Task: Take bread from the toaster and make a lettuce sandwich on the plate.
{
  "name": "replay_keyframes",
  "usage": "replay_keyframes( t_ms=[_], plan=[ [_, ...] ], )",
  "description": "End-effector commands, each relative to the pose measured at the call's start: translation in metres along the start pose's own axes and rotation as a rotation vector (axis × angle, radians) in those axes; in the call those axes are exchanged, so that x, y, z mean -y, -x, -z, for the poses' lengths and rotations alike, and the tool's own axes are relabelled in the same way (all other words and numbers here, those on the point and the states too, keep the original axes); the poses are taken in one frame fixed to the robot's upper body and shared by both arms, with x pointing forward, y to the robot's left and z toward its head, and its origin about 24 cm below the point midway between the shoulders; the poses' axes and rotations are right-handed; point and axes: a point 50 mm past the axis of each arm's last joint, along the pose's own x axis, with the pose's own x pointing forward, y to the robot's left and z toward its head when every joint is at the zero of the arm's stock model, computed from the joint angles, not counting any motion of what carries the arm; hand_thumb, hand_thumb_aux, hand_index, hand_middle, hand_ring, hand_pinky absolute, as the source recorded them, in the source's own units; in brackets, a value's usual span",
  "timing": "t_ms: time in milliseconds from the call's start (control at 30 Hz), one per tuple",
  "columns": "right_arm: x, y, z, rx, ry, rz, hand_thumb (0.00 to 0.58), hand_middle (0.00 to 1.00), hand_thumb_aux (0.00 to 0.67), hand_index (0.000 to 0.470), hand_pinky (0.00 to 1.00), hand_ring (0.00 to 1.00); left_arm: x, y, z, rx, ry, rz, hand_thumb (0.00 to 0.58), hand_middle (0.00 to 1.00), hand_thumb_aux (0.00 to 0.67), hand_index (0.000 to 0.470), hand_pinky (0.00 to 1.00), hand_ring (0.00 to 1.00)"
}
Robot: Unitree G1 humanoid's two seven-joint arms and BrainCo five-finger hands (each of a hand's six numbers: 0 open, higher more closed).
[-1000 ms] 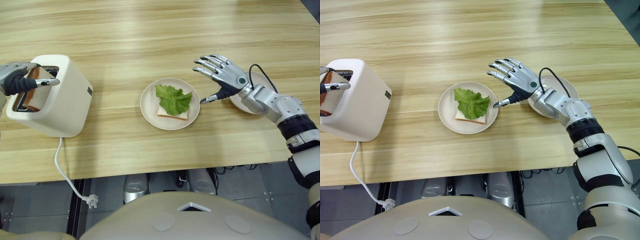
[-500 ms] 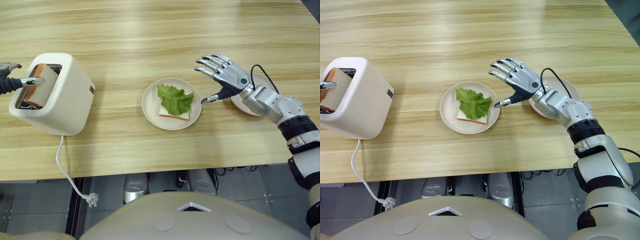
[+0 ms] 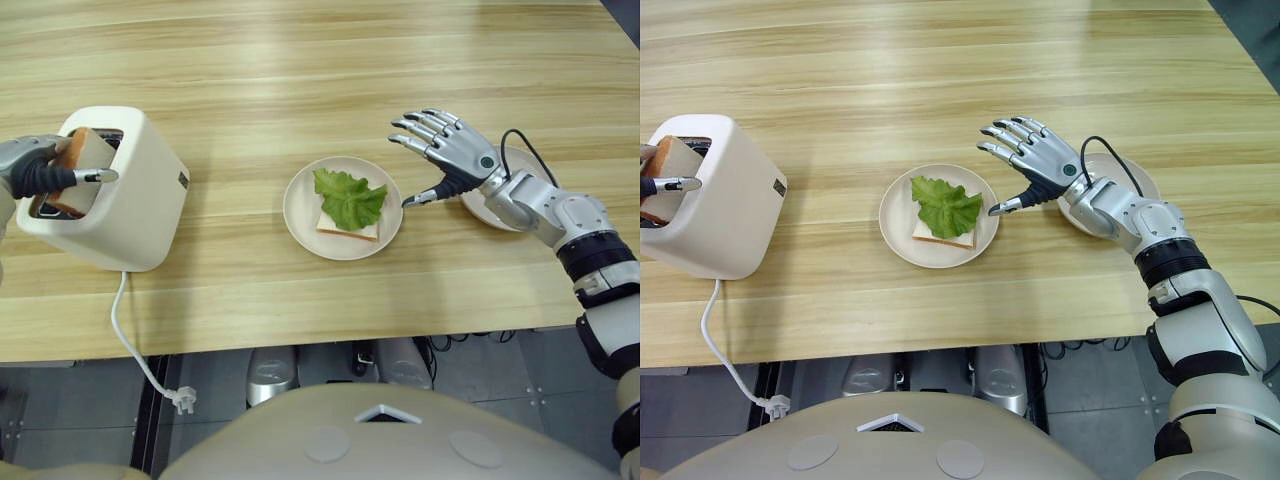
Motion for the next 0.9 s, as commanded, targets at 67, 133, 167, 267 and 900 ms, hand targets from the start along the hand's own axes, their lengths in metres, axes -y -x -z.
replay_keyframes(
  t_ms=[67, 133, 167, 267, 900],
  plan=[
    [0.000, -0.002, -0.003, 0.010, -0.001, 0.000, 0.000, 0.00, 0.000, 0.000, 0.00, 0.00, 0.008, -0.003, 0.001, 0.013, 0.012, 0.033, 0.580, 0.00, 0.670, 0.460, 0.00, 0.00],
    [0.000, -0.001, -0.002, 0.009, 0.000, -0.001, 0.000, 0.00, 0.000, 0.000, 0.00, 0.00, 0.006, -0.003, 0.000, 0.021, 0.015, 0.018, 0.580, 0.00, 0.670, 0.460, 0.00, 0.00],
    [-0.001, -0.001, -0.002, 0.008, 0.000, -0.002, 0.000, 0.00, 0.000, 0.000, 0.00, 0.00, 0.005, -0.004, 0.001, 0.023, 0.024, 0.014, 0.580, 0.00, 0.670, 0.460, 0.00, 0.00],
    [-0.001, -0.002, -0.003, 0.007, -0.001, -0.003, 0.000, 0.00, 0.000, 0.000, 0.00, 0.00, 0.002, -0.006, -0.002, 0.041, 0.070, -0.008, 0.580, 0.00, 0.670, 0.460, 0.00, 0.00],
    [0.006, -0.005, 0.002, -0.005, 0.011, 0.018, 0.000, 0.00, 0.000, 0.000, 0.00, 0.00, -0.109, -0.007, -0.045, 0.347, 0.112, -0.381, 0.580, 1.00, 0.670, 0.460, 1.00, 1.00]
  ],
)
